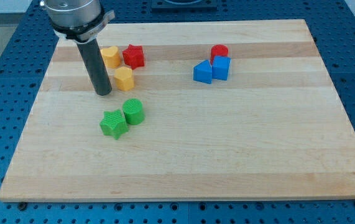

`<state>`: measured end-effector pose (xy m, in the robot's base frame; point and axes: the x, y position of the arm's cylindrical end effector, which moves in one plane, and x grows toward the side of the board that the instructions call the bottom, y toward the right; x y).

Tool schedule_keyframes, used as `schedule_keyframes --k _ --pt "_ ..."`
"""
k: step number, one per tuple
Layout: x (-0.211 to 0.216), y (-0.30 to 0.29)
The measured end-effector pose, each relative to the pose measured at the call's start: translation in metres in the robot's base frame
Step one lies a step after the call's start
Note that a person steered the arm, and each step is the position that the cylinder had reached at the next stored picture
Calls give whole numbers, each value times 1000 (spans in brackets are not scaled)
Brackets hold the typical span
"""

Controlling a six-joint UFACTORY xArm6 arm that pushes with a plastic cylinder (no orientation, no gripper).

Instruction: Keep yellow hexagon in between red star and blue triangle

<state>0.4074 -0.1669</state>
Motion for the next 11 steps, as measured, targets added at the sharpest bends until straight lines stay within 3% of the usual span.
schedule_keyframes --k 11 --pt "-44 64"
